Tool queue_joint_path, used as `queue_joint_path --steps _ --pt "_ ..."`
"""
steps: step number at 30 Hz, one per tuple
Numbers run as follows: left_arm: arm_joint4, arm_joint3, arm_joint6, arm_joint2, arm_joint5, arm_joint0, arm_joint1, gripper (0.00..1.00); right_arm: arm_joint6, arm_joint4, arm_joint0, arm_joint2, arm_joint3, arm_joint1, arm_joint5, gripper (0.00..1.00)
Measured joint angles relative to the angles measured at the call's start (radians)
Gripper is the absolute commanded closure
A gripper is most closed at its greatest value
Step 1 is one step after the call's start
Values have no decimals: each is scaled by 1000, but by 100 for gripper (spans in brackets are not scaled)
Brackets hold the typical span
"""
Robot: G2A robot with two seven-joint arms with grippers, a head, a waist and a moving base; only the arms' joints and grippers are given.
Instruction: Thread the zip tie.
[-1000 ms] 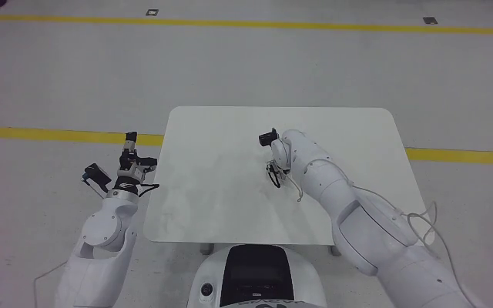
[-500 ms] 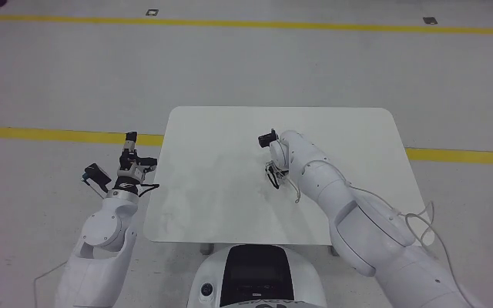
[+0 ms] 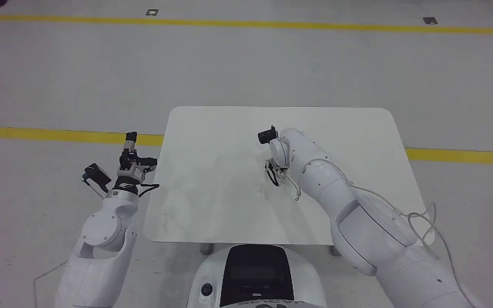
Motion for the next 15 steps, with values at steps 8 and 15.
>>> queue_joint_path --steps 8,15 --pt "0 0 0 0 0 0 0 0 1 -23 -13 18 -52 20 22 100" --pt "0 0 0 0 0 0 0 0 22 -64 -40 31 -126 41 70 100"
